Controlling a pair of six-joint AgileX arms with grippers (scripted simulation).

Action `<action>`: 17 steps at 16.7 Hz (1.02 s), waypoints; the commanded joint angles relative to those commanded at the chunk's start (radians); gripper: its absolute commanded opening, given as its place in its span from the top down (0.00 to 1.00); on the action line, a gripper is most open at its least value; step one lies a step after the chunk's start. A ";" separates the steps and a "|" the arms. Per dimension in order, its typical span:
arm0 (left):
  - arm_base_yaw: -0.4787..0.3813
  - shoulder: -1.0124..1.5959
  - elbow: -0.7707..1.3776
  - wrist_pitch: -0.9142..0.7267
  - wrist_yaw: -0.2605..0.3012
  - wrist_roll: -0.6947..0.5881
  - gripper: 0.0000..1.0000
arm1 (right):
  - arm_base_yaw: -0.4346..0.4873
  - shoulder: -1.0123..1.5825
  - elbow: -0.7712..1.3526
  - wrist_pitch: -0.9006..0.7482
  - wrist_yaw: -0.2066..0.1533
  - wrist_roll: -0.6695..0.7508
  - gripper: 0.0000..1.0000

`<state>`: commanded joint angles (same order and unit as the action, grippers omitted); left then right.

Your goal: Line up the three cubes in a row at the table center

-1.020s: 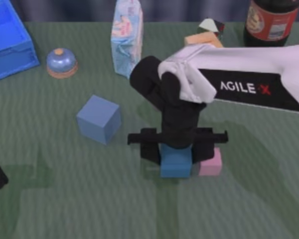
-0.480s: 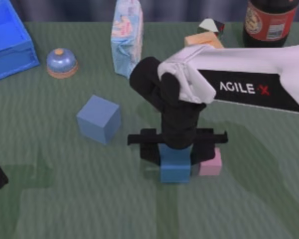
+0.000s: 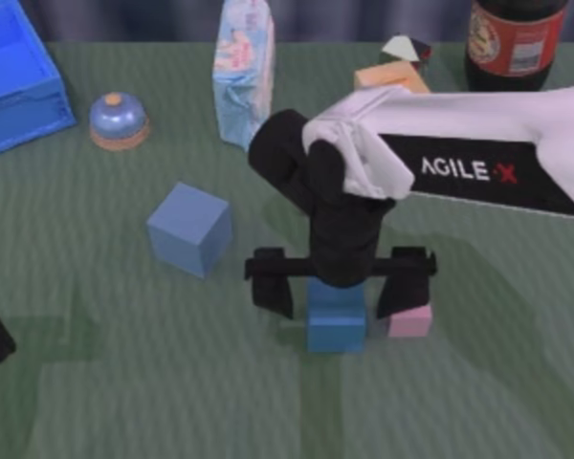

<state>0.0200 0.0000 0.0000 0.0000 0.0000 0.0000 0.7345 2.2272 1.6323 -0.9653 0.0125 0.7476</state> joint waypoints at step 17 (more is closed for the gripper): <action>0.000 0.000 0.000 0.000 0.000 0.000 0.00 | 0.002 -0.067 0.170 -0.239 -0.001 -0.001 0.00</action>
<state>0.0199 0.0002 0.0002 -0.0002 0.0000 -0.0001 0.7367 2.1607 1.8022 -1.2042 0.0119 0.7470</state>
